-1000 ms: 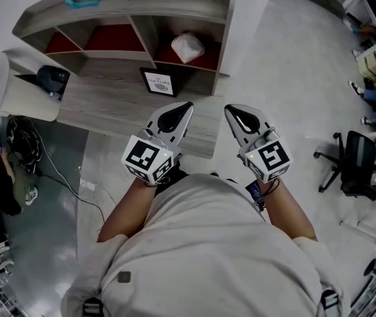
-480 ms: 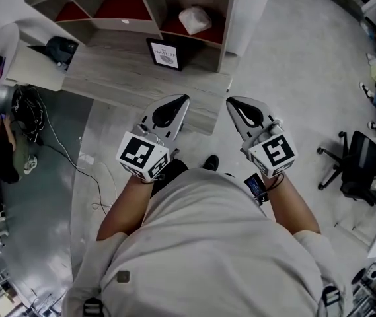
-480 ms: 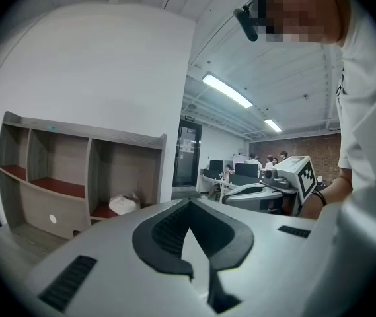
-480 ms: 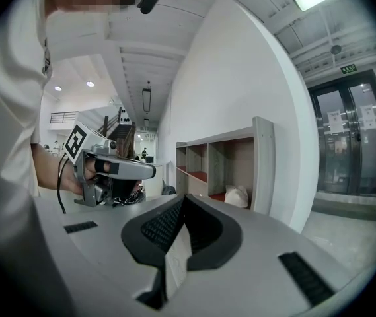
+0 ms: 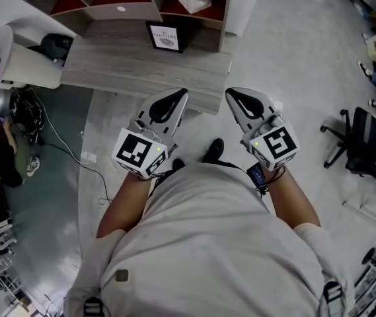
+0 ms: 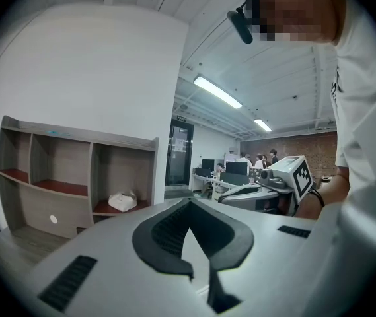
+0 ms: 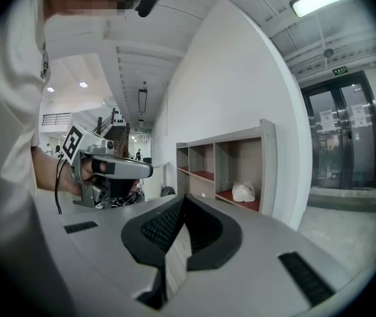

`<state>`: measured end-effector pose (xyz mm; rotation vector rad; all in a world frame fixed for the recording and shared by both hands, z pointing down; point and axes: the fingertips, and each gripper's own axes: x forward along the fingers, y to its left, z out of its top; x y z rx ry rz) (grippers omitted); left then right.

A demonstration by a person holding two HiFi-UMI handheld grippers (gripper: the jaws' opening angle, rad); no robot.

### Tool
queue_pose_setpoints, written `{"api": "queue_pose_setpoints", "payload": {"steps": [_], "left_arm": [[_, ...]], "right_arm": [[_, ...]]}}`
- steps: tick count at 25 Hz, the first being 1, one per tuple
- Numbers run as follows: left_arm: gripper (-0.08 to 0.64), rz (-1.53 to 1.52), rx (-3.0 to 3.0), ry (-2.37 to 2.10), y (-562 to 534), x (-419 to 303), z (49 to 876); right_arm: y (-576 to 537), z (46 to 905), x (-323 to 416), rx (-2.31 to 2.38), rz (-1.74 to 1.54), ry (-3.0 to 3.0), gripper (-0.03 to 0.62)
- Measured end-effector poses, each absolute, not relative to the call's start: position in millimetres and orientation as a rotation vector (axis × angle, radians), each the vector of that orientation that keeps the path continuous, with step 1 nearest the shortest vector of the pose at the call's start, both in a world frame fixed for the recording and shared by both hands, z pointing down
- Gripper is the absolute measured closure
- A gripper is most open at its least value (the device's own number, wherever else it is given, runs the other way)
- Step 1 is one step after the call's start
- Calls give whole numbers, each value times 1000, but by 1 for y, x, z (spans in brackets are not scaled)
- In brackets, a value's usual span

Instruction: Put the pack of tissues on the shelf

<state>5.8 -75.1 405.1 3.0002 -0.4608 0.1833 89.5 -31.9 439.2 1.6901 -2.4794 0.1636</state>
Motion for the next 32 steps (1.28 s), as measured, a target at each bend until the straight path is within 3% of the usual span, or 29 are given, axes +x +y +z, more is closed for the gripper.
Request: {"api": "queue_pose_setpoints", "payload": {"steps": [17, 32], "left_arm": [[545, 124, 3028, -365, -21, -118, 388], [545, 103, 3044, -270, 13, -187, 385]], "right_arm": [[41, 425, -30, 1756, 121, -2398, 572], [89, 420, -105, 1800, 105, -2338, 572]]}}
